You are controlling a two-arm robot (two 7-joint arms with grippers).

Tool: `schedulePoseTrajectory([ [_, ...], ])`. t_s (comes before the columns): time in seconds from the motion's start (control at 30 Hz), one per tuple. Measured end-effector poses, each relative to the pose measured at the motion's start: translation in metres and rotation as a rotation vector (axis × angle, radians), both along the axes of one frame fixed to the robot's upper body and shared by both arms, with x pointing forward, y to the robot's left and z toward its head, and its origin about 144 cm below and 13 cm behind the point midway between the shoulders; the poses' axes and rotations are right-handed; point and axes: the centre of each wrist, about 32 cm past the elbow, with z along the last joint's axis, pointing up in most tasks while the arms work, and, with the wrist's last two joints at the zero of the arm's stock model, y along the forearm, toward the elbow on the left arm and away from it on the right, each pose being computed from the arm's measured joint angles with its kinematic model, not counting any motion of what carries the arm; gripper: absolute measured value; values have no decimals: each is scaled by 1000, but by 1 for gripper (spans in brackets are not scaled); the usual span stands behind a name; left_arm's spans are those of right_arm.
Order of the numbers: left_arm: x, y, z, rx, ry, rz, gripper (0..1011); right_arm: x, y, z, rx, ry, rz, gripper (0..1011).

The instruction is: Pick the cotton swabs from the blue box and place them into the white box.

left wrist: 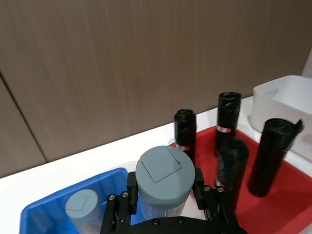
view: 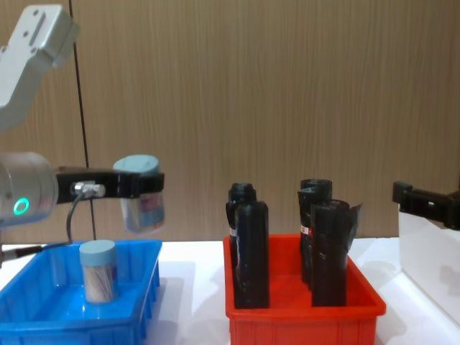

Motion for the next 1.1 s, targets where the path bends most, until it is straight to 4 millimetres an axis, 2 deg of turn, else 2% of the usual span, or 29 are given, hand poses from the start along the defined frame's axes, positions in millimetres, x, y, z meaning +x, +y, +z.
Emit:
schedulePoseTrajectory([
  [0.5,6,-3,26,-50,11,-175,660,0,0,0,0,0,0,1001],
  [1.1,32,-13,53,-28,96,-338,660,0,0,0,0,0,0,1001],
])
